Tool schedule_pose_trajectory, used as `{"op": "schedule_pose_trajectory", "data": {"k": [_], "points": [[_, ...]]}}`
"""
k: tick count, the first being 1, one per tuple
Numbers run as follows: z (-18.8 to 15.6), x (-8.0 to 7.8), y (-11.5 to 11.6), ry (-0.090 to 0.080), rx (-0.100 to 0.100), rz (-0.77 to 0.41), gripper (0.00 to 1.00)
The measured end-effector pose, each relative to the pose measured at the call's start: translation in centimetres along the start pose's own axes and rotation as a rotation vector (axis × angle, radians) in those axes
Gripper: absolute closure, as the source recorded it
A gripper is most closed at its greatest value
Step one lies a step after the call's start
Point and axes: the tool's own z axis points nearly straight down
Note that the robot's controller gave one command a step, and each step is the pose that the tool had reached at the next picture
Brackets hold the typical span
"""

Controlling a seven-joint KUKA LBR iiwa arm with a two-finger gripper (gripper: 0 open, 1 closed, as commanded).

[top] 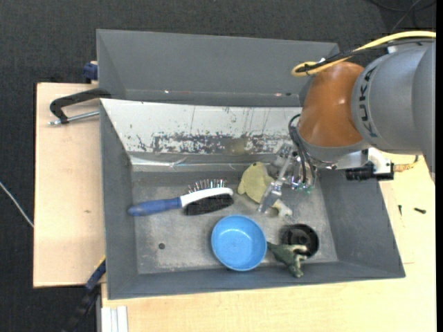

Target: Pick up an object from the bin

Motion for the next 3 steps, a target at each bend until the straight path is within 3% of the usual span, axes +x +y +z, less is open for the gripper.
{"op": "schedule_pose_trajectory", "data": {"k": [1, 2, 3], "points": [[2.95, 0.16, -0.26, -0.001, -0.001, 0.175, 0.0], [2.85, 0.1, -0.18, -0.002, 0.0, 0.173, 0.0], [2.65, -0.07, -0.14, -0.006, -0.001, 0.173, 1.0]]}}
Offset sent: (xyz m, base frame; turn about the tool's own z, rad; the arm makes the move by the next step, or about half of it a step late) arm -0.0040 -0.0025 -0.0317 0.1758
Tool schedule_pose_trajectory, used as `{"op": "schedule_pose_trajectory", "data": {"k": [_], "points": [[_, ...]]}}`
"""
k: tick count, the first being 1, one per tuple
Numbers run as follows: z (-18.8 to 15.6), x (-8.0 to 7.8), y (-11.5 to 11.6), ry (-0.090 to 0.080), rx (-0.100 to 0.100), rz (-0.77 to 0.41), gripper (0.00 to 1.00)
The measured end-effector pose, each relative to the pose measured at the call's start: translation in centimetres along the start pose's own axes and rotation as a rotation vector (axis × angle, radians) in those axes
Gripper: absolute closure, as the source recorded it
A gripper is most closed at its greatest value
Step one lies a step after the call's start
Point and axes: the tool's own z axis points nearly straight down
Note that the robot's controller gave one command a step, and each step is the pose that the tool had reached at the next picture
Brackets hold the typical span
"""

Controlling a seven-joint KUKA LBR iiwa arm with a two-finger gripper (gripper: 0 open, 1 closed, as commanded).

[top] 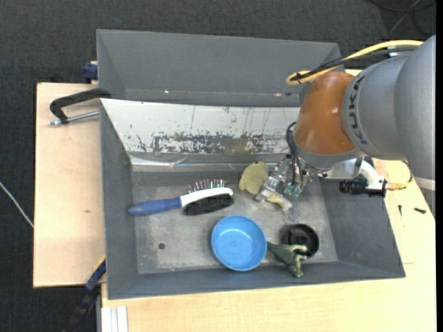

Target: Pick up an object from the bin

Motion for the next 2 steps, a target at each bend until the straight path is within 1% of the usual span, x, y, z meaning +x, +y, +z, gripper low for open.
{"op": "schedule_pose_trajectory", "data": {"k": [1, 2], "points": [[-1.8, -0.1, 0.1, 0.0, 0.0, -0.002, 1.0], [-10.6, -0.4, 0.4, -0.005, -0.004, -0.004, 1.0]]}}
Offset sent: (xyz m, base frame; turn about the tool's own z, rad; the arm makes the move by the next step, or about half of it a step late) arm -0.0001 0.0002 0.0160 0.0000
